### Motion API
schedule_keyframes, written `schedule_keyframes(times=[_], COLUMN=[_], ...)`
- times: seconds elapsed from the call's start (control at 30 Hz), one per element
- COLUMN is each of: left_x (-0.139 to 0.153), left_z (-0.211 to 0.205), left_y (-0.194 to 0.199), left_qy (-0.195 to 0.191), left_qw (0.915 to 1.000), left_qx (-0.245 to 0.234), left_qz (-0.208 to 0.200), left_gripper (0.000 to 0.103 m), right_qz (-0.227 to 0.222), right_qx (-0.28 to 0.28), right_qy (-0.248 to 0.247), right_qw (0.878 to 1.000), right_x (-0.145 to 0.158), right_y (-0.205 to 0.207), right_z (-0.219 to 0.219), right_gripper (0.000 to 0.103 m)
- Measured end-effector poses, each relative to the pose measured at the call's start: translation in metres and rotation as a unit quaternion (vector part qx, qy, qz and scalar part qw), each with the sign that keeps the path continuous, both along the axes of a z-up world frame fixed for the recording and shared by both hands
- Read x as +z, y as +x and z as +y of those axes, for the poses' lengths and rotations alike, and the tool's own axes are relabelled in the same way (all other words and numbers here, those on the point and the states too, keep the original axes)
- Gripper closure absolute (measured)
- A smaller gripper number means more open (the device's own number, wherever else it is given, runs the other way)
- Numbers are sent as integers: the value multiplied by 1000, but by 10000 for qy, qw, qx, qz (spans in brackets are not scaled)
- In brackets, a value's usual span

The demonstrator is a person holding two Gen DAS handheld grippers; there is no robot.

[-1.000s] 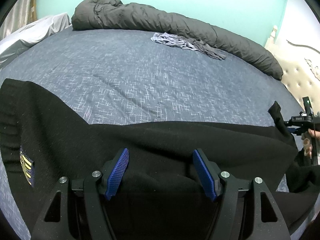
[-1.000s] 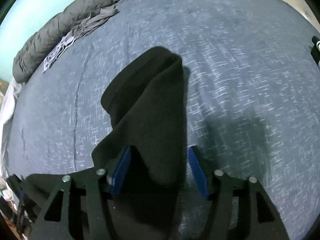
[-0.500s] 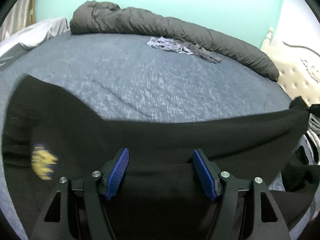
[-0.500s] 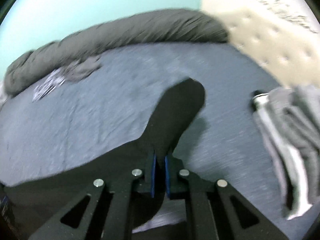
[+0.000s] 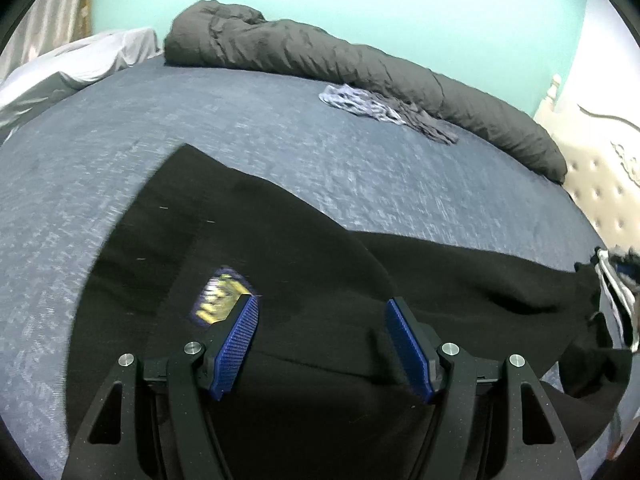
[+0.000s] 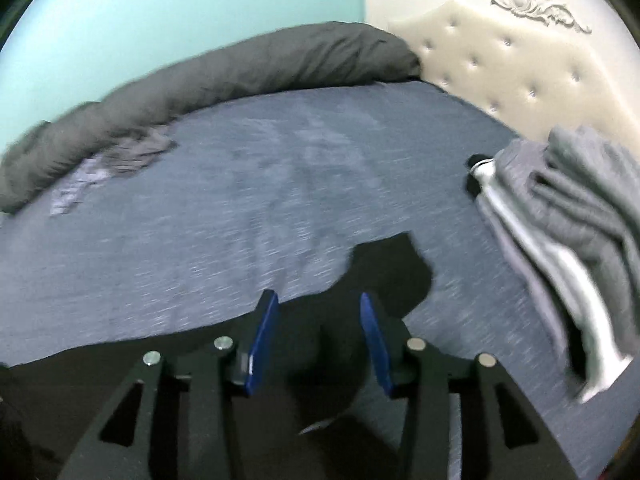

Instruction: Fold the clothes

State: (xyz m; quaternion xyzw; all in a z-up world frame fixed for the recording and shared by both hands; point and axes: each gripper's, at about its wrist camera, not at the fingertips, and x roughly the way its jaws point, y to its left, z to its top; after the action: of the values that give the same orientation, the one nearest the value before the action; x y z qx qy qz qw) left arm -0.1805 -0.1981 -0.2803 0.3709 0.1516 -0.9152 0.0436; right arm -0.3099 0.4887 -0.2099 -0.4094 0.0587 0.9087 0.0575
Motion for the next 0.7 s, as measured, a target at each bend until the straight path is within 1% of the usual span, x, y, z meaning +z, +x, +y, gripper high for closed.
schedule_keyframes(times=[0.1,0.27,0.37,0.43,0.53,0.57,0.6,0.63,0.67,0.7], left_x=[6,15,18,18,17,17,17,17,19,21], left_z=[-11,-28,-37,-44,-57,-60,-62,-65,-66,-67], left_y=[7,20,32,41,55,55,54,53,50,45], left_qy=[43,84,-33,-3,240,297,347,403,361,275], left_qw=[9998,9994,9990,9985,9975,9972,9970,9968,9971,9974], left_qx=[168,327,448,552,662,688,680,657,624,587], left_qz=[55,75,65,54,-11,-57,-121,-195,-261,-324], left_gripper=[33,33,32,32,32,32,29,27,22,22], right_qz=[152,405,458,473,443,446,450,454,459,464], right_qx=[348,941,1061,1118,1361,1443,1525,1604,1672,1741], right_qy=[-558,-1159,-1573,-1847,-1977,-1988,-1999,-2005,-2002,-1999], right_qw=[9977,9880,9808,9753,9698,9683,9668,9654,9643,9631], right_x=[1,-5,-16,-23,-31,-34,-36,-38,-40,-42], right_y=[30,81,105,120,136,140,144,148,150,152], right_z=[-30,-84,-106,-120,-139,-145,-150,-155,-158,-161], right_gripper=[54,52,51,50,49,46,44,43,42,42])
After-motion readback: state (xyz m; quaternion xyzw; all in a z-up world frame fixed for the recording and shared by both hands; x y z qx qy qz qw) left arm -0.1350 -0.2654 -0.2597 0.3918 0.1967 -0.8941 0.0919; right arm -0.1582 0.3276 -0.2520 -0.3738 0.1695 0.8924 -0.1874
